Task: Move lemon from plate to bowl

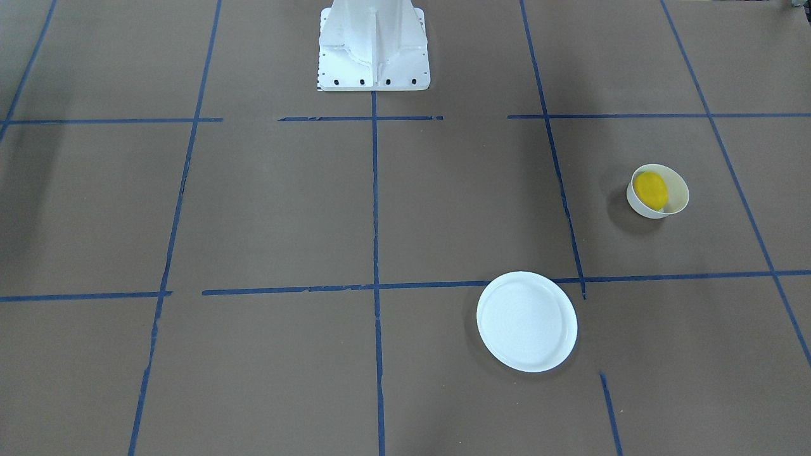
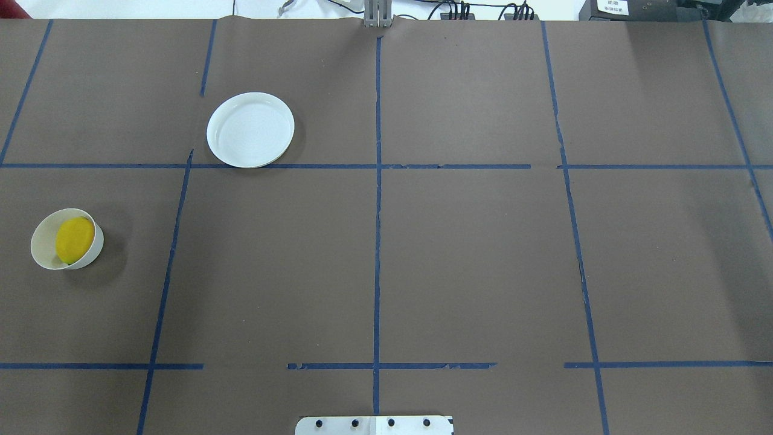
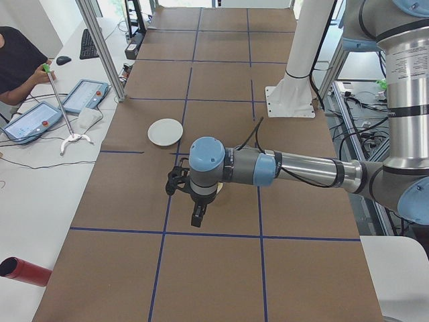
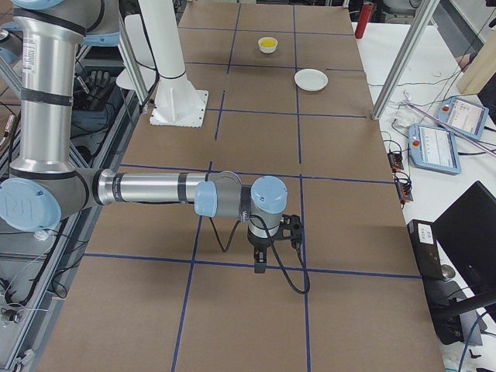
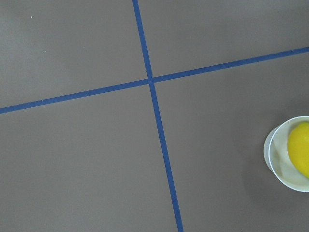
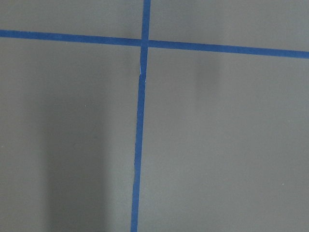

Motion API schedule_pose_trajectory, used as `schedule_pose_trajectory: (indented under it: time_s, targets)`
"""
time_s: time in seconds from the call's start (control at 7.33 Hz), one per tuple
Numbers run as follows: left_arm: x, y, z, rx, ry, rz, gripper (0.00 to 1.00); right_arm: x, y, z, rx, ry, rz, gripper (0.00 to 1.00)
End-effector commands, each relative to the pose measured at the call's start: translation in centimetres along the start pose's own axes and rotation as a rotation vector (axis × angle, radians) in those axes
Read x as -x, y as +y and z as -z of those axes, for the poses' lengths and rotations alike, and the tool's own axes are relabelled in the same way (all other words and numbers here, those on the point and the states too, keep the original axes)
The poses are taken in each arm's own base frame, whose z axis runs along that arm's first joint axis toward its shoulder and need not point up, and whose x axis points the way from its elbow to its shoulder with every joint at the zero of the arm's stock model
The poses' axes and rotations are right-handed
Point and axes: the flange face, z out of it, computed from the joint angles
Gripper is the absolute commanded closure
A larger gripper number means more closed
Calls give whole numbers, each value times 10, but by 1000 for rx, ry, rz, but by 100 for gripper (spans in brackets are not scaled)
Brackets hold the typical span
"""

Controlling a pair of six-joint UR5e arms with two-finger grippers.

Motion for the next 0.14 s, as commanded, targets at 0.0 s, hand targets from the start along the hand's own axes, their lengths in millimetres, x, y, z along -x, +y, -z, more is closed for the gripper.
schedule_pose_trajectory:
  time_s: [0.0]
  targets:
    - [-1, -1, 1, -3, 1, -3, 0, 0, 0, 0, 0, 0, 0, 0]
